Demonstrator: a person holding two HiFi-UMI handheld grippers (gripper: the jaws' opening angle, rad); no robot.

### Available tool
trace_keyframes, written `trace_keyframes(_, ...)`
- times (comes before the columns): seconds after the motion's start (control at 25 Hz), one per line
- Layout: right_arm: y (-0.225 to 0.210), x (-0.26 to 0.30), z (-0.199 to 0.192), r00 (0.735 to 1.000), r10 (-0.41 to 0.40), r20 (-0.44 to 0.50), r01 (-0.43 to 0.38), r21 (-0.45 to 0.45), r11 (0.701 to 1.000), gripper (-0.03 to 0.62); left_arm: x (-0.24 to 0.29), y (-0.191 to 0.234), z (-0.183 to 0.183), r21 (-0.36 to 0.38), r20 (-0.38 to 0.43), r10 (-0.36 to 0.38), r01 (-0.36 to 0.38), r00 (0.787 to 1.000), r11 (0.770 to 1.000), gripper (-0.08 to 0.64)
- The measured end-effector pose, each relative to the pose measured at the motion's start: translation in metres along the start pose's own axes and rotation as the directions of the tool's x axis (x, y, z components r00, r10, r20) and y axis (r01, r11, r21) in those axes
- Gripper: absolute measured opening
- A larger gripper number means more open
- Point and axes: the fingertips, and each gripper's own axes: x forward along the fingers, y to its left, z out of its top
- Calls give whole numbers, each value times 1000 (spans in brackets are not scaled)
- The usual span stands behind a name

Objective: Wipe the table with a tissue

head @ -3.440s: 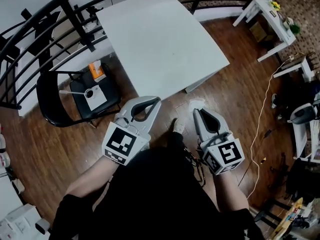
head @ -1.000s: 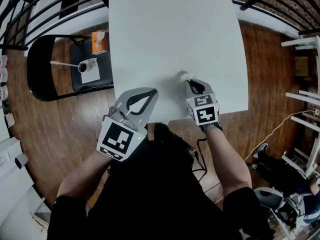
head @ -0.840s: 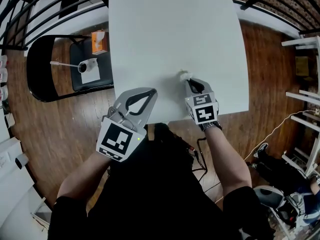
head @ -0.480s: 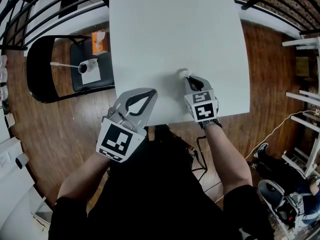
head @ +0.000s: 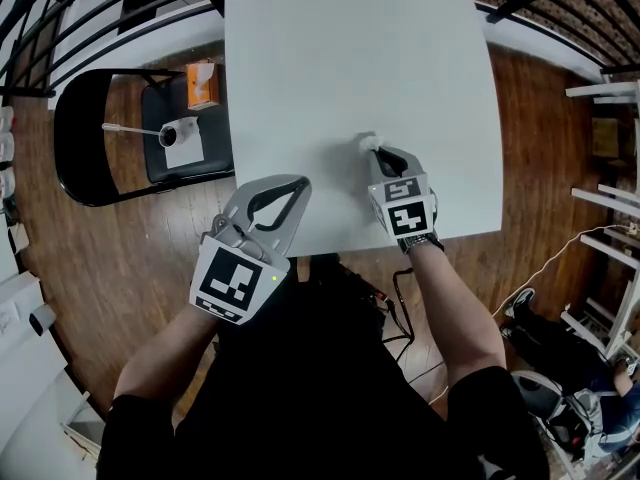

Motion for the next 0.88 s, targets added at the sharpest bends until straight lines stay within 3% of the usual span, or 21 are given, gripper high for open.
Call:
trace_keyframes(0.6, 4, 19, 22, 1000, 2, 18, -2, 17, 1000, 6, -18, 22, -5, -9, 0, 35, -35, 999, 999, 15)
trace_keyframes(0.88, 6, 2, 50, 991, 15, 133, -23, 64, 998, 6, -24, 26, 3, 0, 15, 48, -48, 999, 999, 15)
